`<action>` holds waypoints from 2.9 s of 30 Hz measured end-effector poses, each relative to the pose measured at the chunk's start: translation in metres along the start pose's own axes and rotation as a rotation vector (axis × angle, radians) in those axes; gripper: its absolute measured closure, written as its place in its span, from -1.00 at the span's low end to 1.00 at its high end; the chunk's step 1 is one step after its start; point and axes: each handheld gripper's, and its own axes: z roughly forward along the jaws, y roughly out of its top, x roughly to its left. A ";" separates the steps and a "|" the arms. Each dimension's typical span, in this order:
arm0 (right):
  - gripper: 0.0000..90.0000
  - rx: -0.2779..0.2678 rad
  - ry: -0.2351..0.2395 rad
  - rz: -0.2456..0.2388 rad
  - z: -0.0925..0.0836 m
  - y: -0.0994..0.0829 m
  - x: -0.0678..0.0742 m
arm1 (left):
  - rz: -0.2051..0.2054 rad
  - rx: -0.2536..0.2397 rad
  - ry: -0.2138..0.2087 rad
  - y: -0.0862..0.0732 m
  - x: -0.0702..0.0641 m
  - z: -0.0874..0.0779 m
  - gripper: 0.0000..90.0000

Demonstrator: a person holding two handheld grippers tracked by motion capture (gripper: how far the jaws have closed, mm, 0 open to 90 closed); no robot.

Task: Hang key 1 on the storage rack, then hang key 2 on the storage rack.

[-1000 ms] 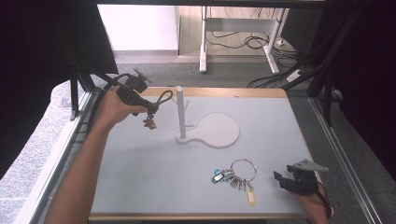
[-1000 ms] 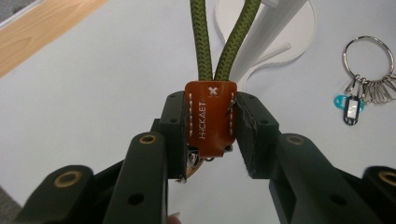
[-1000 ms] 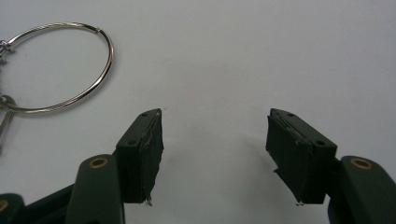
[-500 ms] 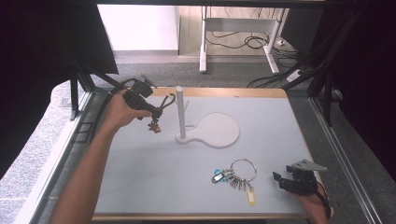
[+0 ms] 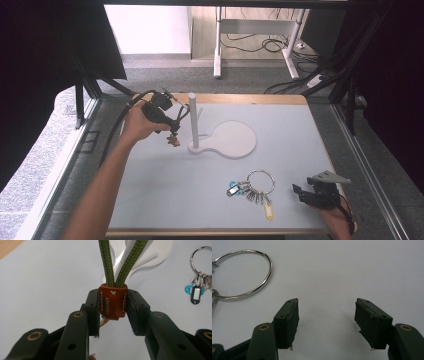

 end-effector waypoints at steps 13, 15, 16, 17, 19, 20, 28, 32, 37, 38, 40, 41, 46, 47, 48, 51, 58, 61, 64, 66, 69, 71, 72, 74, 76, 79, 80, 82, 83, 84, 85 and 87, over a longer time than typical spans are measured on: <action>-0.19 -0.007 -0.004 -0.008 0.000 0.001 0.002 | 0.013 -0.093 -0.006 -0.029 -0.016 -0.010 0.23; -0.19 -0.008 -0.003 -0.009 0.000 0.001 0.003 | 0.031 -0.096 -0.029 -0.036 -0.020 -0.008 0.17; -0.19 -0.009 -0.003 -0.008 0.000 0.001 0.002 | 0.035 -0.101 -0.031 -0.039 -0.021 -0.007 0.16; -0.19 -0.010 -0.004 -0.006 0.000 0.001 0.002 | 0.038 -0.106 -0.030 -0.042 -0.022 -0.007 0.16; -0.19 -0.013 -0.005 -0.006 0.000 0.001 0.002 | 0.045 -0.113 -0.037 -0.050 -0.025 -0.004 0.16; -0.19 -0.016 -0.006 -0.008 0.000 0.001 0.002 | 0.049 -0.112 -0.042 -0.054 -0.027 -0.003 0.15; -0.19 -0.025 0.004 -0.009 -0.002 0.002 0.004 | 0.053 -0.163 -0.083 -0.092 -0.042 0.015 0.14; -0.19 -0.036 0.014 -0.010 -0.003 0.004 0.006 | 0.046 -0.176 -0.092 -0.110 -0.047 0.025 0.14; -0.19 -0.034 0.016 -0.015 -0.003 0.004 0.009 | 0.026 -0.197 -0.109 -0.129 -0.057 0.034 0.12; -0.19 -0.034 0.016 -0.015 -0.003 0.004 0.009 | 0.032 -0.196 -0.100 -0.131 -0.058 0.036 0.12; -0.19 -0.034 0.017 -0.015 -0.002 0.004 0.009 | 0.024 -0.197 -0.113 -0.137 -0.061 0.039 0.12; -0.19 -0.034 0.017 -0.015 -0.003 0.004 0.008 | 0.018 -0.203 -0.118 -0.140 -0.062 0.041 0.12; -0.18 -0.034 0.023 -0.018 -0.003 0.005 0.009 | -0.009 -0.212 -0.118 -0.154 -0.065 0.050 0.13; -0.18 -0.033 0.024 -0.019 -0.003 0.005 0.009 | -0.017 -0.216 -0.124 -0.157 -0.065 0.052 0.13; -0.18 -0.033 0.024 -0.020 -0.003 0.005 0.009 | -0.018 -0.219 -0.129 -0.160 -0.065 0.054 0.13; -0.18 -0.036 0.026 -0.019 -0.003 0.005 0.010 | -0.016 -0.196 -0.133 -0.164 -0.065 0.059 0.14; -0.18 -0.045 0.028 -0.017 -0.004 0.006 0.009 | -0.045 -0.192 -0.130 -0.175 -0.062 0.063 0.14; -0.18 -0.048 0.029 -0.016 -0.005 0.008 0.009 | -0.053 -0.196 -0.130 -0.179 -0.059 0.064 0.15; -0.18 -0.048 0.033 -0.023 -0.005 0.008 0.010 | -0.058 -0.196 -0.125 -0.181 -0.057 0.063 0.15; -0.17 -0.048 0.038 -0.025 -0.005 0.009 0.011 | -0.056 -0.193 -0.119 -0.181 -0.057 0.063 0.15; -0.16 -0.051 0.049 -0.029 -0.007 0.012 0.014 | -0.059 -0.192 -0.118 -0.181 -0.059 0.064 0.14; -0.15 -0.066 0.059 -0.036 -0.011 0.016 0.017 | -0.057 -0.183 -0.111 -0.182 -0.059 0.064 0.13; -0.14 -0.076 0.069 -0.040 -0.013 0.018 0.018 | -0.054 -0.178 -0.106 -0.182 -0.059 0.063 0.12; -0.13 -0.083 0.084 -0.049 -0.015 0.022 0.021 | -0.059 -0.178 -0.088 -0.184 -0.059 0.059 0.11; -0.09 -0.084 0.130 -0.041 -0.016 0.027 0.026 | -0.059 -0.189 -0.087 -0.186 -0.057 0.055 0.11; -0.06 -0.049 0.157 -0.070 -0.014 0.035 0.036 | -0.072 -0.218 -0.093 -0.189 -0.056 0.049 0.11; -0.05 -0.021 0.161 -0.100 -0.013 0.039 0.041 | -0.072 -0.219 -0.094 -0.190 -0.055 0.047 0.11; -0.03 0.013 0.163 -0.137 -0.012 0.048 0.048 | -0.072 -0.220 -0.100 -0.191 -0.056 0.047 0.11; -0.03 0.024 0.165 -0.150 -0.012 0.052 0.050 | -0.070 -0.218 -0.101 -0.191 -0.056 0.047 0.10; -0.03 0.036 0.169 -0.167 -0.012 0.057 0.053 | -0.069 -0.219 -0.103 -0.192 -0.056 0.046 0.10; -0.02 0.052 0.174 -0.183 -0.012 0.064 0.056 | -0.066 -0.217 -0.104 -0.192 -0.056 0.045 0.10; -0.02 0.078 0.176 -0.205 -0.011 0.072 0.061 | -0.058 -0.220 -0.100 -0.193 -0.055 0.043 0.09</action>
